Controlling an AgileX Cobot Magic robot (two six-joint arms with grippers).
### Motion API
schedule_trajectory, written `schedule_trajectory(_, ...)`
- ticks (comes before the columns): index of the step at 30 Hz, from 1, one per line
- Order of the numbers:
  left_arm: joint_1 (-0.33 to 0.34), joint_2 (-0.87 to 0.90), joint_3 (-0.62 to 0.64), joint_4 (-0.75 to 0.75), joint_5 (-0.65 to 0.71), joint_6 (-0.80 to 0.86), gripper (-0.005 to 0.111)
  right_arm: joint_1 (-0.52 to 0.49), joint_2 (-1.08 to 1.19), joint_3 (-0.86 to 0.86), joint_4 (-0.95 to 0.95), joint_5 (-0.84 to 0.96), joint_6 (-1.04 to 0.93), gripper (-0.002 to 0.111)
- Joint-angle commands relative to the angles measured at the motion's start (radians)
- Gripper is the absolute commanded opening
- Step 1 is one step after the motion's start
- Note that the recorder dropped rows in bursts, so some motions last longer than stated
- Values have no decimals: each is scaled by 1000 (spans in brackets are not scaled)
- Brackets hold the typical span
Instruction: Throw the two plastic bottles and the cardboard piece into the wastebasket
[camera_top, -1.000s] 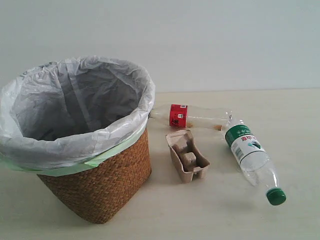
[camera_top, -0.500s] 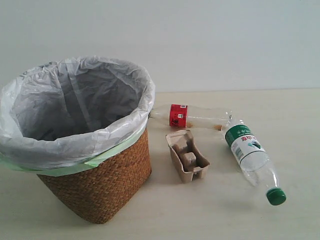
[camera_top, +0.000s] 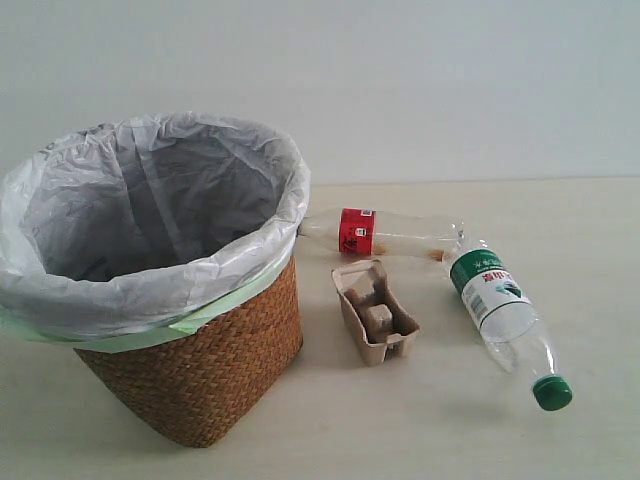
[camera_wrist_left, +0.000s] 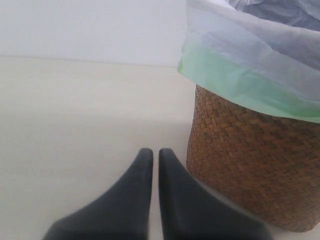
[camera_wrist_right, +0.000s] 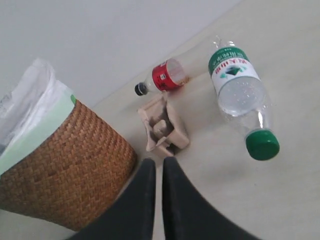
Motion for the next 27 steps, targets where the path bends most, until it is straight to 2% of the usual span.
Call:
schedule_trajectory(1, 1, -3, 4, 3, -3, -5, 4, -7, -5, 0, 17, -82, 16, 1)
schedule_trajectory(9, 1, -3, 4, 3, -3, -5, 4, -7, -5, 0, 38, -191, 28, 1)
schedule_trajectory(19, 1, -3, 4, 3, -3, -5, 4, -3, -5, -12, 91, -297, 166, 1)
schedule_trajectory(22, 1, -3, 4, 3, -3, -5, 4, 31, -2, -116, 19, -207, 21, 1)
schedule_trajectory(27, 1, -3, 4, 3, -3, -5, 4, 90, 166, -343, -1, -29, -132, 1)
